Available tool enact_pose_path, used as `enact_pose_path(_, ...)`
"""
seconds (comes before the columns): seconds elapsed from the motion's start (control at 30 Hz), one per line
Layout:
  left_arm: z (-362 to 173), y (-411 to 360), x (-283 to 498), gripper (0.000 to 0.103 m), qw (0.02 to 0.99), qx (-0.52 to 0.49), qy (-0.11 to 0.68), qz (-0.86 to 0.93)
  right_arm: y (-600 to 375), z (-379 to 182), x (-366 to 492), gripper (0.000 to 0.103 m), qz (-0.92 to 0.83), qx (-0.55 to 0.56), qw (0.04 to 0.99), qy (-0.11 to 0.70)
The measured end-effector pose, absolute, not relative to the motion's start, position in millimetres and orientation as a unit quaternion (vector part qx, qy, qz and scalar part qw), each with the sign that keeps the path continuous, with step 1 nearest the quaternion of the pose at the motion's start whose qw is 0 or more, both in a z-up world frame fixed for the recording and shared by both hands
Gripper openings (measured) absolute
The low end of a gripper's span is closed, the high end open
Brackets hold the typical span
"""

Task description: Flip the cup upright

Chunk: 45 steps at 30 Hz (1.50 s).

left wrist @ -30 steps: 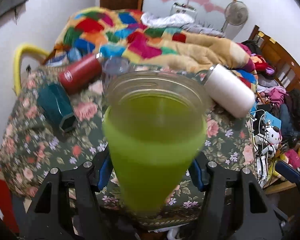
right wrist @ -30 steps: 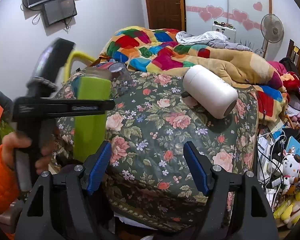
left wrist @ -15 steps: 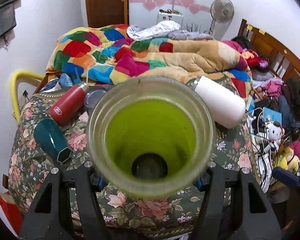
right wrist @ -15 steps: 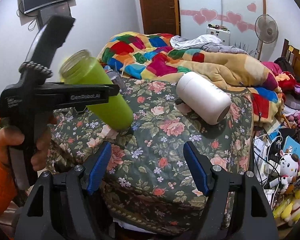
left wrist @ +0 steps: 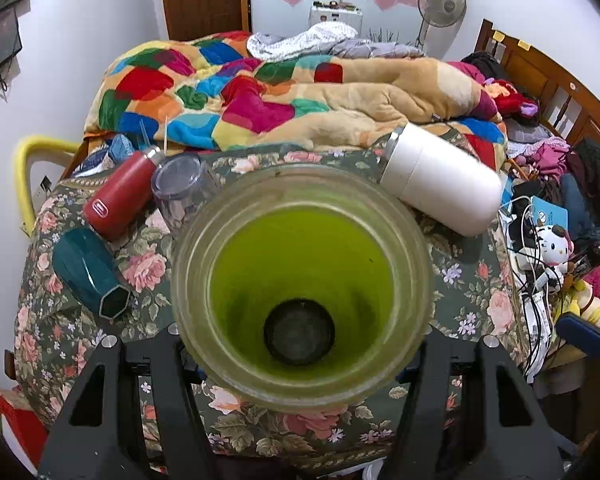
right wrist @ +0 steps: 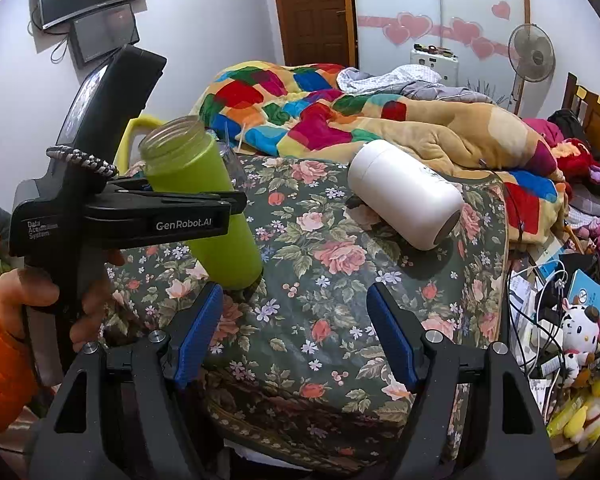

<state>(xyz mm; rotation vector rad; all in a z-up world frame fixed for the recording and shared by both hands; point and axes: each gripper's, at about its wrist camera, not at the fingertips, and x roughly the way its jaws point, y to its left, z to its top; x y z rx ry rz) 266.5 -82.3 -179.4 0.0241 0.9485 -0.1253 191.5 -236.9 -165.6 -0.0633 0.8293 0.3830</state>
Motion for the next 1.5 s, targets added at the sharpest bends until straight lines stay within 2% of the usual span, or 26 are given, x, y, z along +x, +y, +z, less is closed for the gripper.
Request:
enact_pose_path(0.2,-173.1,-88.2,264.2,0.064,0.895,0.036,0.441,-0.057,-238.1,-164.8,191.4,0.071,0.184,-0.026,0.898,0.400)
enact_pose_path(0.27,-167.3,-88.9,261.0,0.071,0.897,0.047,0.435,-0.057,-238.5,-162.8,190.5,0.071,0.182,-0.024,0.899,0.399)
enact_pose_path(0.43,-140.9,-78.3,238.4,0.072,0.909,0.031,0.411,-0.062,-239.9,-145.0,181.4,0.071,0.181,-0.022,0.908,0.377)
enact_pose_path(0.7,-53.1,-52.6,153.5,0.073,0.959,0.023,0.277,-0.055,-245.3,-85.7,148.4,0.071,0.178,-0.008,0.939,0.293)
enact_pose_path(0.87,-9.4,-40.3,94.5,0.081,0.981,0.013,0.185,-0.055,-245.6,-41.6,114.5,0.071,0.181,0.011,0.959,0.218)
enact_pose_path(1.0,8.1,-37.7,56.8,0.083,0.990,0.010,0.132,-0.048,-245.2,-14.8,87.3,0.071,0.189,0.029,0.968,0.164)
enact_pose_path(1.13,15.9,-34.4,31.1,0.094,0.994,-0.006,0.097,-0.042,-242.8,2.8,61.2,0.072,0.197,0.041,0.972,0.119)
enact_pose_path(1.23,17.7,-33.1,19.4,0.098,0.996,-0.008,0.083,-0.026,-238.9,7.3,47.4,0.072,0.193,0.039,0.976,0.095)
enact_pose_path(1.27,18.0,-32.9,16.3,0.098,0.996,-0.008,0.080,-0.023,-236.2,7.6,42.6,0.073,0.190,0.038,0.977,0.089)
enact_pose_path(1.37,16.2,-31.1,11.4,0.103,0.997,-0.012,0.076,-0.013,-233.2,4.7,37.1,0.087,0.181,0.038,0.980,0.078)
enact_pose_path(1.5,11.4,-32.0,2.9,0.103,0.997,-0.010,0.075,-0.003,-229.5,1.6,32.7,0.101,0.165,0.025,0.983,0.073)
